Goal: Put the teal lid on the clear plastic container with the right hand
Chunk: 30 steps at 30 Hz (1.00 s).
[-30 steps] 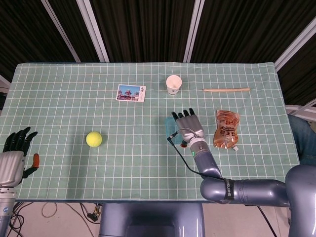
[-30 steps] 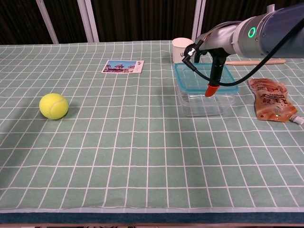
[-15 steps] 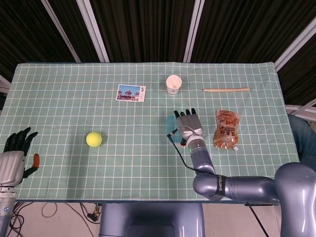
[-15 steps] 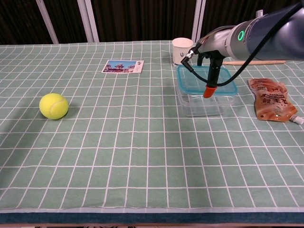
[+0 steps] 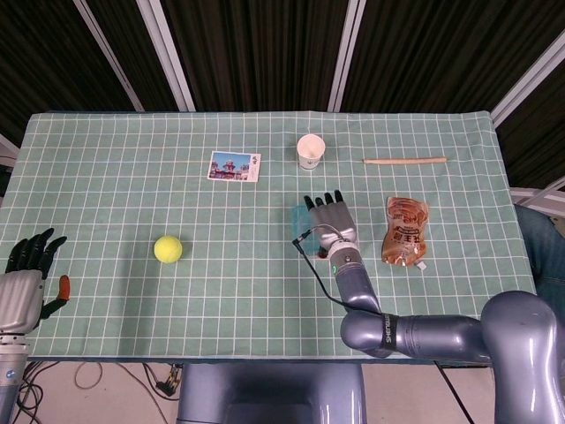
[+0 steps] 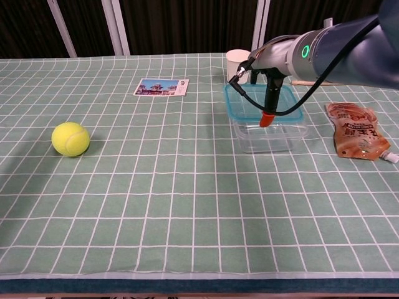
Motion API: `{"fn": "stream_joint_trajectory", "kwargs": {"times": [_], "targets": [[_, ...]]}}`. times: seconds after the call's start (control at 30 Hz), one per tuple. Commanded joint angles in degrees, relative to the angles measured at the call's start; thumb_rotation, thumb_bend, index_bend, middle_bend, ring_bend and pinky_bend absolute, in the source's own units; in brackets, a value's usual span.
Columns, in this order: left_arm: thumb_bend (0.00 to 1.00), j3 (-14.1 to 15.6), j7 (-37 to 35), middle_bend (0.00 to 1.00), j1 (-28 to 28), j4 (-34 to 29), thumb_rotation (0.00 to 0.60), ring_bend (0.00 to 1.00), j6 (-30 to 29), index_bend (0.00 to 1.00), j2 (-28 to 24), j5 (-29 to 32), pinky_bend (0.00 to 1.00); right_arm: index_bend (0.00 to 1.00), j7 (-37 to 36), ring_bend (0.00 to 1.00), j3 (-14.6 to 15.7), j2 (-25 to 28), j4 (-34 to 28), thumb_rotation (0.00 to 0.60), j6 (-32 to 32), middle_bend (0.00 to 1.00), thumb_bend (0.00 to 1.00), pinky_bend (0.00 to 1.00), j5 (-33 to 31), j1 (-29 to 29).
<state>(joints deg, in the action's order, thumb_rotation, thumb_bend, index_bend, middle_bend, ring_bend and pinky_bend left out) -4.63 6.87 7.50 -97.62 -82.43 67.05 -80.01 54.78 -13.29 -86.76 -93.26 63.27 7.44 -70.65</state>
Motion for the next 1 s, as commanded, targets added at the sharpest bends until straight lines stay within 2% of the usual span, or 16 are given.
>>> {"fn": "stream_joint_trajectory", "kwargs": {"times": [0.03,0.2,1.0], "targets": [[0.56,0.02,0.1,0.0,0.01,0.02,0.6,0.0,0.06,0.12,0.0,0.06,0.0,0.02,-0.58,0.1,0.62,-0.54,0.75,0.6,-1.0,0.39,0.15,0.0,1.72,0.38],[0.56,0.01,0.48,0.0,0.02,-0.09,0.6,0.0,0.2,0.12,0.03,0.43,0.0,0.02,-1.21,0.1,1.15,-0.05,0.79,0.6,-3.16,0.39,0.15,0.0,3.11,0.8],[0.56,-0.01,0.78,0.0,0.01,-0.39,0.6,0.0,0.48,0.12,-0.02,1.21,0.0,0.02,0.51,0.1,1.93,-0.89,1.79,0.6,-2.09,0.39,0.15,0.0,1.33,0.88]]}}
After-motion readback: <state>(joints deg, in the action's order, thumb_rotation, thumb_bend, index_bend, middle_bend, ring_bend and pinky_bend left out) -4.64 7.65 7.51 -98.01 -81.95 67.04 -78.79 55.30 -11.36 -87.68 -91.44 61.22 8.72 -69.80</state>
